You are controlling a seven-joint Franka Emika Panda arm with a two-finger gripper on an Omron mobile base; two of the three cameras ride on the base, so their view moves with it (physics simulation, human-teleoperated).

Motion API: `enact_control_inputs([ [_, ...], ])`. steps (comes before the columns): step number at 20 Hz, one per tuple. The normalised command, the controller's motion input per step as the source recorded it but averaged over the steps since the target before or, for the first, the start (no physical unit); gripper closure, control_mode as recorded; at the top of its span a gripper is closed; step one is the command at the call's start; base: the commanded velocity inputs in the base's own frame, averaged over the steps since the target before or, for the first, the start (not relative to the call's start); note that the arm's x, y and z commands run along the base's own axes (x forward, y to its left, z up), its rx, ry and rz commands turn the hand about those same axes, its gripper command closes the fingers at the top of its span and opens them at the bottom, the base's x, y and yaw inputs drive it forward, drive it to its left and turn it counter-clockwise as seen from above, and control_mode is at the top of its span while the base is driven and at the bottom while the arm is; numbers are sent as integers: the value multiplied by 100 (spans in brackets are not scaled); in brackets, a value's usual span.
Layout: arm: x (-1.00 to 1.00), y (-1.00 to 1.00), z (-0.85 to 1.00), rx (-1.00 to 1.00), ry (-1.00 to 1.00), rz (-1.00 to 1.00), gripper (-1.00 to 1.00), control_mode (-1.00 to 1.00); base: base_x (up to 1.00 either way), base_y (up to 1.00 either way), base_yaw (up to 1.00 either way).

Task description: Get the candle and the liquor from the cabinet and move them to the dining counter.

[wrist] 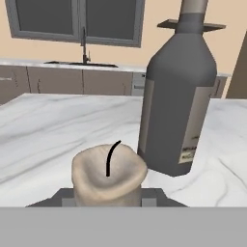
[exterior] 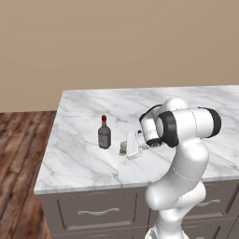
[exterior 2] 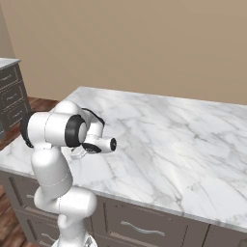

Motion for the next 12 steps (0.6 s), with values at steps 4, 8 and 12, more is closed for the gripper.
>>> enact_control_inputs([
  [4,-14,-2,-26,0,0,0,100,-100,0,0,0],
  [8,-19,-1,-29,0,0,0,100,-100,0,0,0],
  [12,-22,-2,-26,0,0,0,-100,-100,0,0,0],
])
